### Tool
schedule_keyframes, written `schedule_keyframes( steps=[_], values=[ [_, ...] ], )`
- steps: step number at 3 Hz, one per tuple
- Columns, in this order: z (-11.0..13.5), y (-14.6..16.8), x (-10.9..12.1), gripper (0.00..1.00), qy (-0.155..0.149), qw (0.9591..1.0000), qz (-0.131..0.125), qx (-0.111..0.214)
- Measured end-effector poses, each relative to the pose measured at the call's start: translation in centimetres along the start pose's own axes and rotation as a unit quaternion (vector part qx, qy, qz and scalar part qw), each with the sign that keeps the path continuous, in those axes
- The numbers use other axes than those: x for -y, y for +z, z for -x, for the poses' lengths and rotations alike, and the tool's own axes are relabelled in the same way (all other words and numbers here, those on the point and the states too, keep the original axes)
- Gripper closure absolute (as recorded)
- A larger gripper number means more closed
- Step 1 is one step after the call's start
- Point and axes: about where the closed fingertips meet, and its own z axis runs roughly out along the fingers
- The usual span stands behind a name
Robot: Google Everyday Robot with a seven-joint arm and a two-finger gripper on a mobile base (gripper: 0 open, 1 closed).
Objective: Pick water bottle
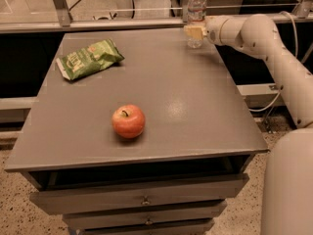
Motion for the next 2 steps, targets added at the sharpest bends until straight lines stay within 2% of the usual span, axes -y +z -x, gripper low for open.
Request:
schedule_keyframes(
  steps=[1, 2],
  values=[
    [1.3, -1.7, -2.4, 0.97, -0.011, 0.9992, 0.038, 0.007],
    [4.0, -5.0, -7.0, 1.0, -0.024, 0.9942, 0.102, 0.022]
  ],
)
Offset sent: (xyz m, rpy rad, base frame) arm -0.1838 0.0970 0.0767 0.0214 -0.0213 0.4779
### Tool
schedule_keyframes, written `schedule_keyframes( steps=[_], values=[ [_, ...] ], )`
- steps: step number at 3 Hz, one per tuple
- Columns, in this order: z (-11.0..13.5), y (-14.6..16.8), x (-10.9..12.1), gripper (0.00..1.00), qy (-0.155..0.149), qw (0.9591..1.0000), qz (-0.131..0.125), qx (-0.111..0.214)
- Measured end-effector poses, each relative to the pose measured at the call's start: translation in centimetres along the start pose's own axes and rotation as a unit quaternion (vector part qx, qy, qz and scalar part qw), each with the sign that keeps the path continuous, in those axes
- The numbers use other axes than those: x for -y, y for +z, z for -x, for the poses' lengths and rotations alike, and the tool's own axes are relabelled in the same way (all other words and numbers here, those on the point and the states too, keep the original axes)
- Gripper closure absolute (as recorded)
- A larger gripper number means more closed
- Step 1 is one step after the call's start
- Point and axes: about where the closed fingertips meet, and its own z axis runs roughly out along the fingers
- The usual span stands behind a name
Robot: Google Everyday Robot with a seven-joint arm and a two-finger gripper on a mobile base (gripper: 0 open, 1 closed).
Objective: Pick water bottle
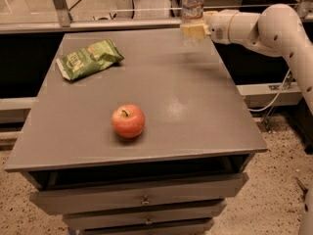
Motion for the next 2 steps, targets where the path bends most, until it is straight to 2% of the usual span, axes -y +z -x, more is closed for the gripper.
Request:
schedule_keyframes(
  steps=[1, 2],
  values=[
    [3.1, -2.1, -7.3, 1.0, 0.017, 0.9958, 0.086, 0.027],
    [3.5, -1.9, -8.5, 1.0, 0.022, 0.9941, 0.101, 0.033]
  ],
)
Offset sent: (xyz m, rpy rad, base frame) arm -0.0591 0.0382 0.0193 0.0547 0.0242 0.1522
